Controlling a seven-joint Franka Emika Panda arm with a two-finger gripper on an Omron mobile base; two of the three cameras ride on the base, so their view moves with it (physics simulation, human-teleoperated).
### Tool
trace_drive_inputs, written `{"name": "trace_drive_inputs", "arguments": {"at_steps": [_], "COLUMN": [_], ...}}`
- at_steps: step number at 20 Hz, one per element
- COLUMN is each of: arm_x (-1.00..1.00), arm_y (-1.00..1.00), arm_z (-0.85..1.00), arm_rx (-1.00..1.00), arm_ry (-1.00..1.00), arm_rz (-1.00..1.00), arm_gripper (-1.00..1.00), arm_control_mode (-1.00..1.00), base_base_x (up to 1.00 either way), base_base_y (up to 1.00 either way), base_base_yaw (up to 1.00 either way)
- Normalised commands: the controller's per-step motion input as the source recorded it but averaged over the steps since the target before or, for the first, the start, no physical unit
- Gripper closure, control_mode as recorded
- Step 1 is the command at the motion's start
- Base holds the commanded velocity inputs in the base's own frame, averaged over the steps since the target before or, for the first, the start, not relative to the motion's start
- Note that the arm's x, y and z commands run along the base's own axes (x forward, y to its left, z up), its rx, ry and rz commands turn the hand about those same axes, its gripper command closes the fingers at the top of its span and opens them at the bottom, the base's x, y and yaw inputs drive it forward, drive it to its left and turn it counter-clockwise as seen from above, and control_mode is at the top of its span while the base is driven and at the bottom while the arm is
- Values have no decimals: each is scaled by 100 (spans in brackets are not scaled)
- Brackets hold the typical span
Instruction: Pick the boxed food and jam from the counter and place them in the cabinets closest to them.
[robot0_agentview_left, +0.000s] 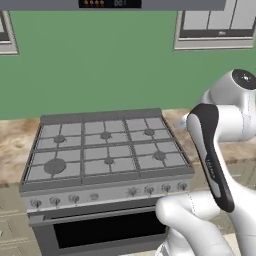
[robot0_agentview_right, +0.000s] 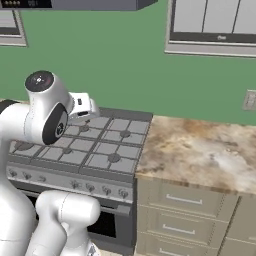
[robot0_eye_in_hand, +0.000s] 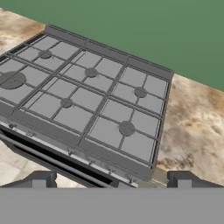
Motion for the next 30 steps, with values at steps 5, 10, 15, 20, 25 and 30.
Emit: {"name": "trace_drive_inputs", "arguments": {"at_steps": [5, 10, 15, 20, 25, 30], "arm_x": [0, 0, 0, 0, 0, 0], "arm_y": [0, 0, 0, 0, 0, 0], "arm_z": [0, 0, 0, 0, 0, 0], "arm_rx": [0, 0, 0, 0, 0, 0], "arm_ry": [0, 0, 0, 0, 0, 0], "arm_rz": [0, 0, 0, 0, 0, 0], "arm_gripper": [-100, -100, -100, -100, -100, -100], "arm_control_mode": [100, 100, 100, 100, 100, 100], "base_base_x": [-10, -13, -12, -12, -10, -9], "base_base_y": [63, 64, 65, 66, 67, 66], "base_base_yaw": [0, 0, 0, 0, 0, 0]}}
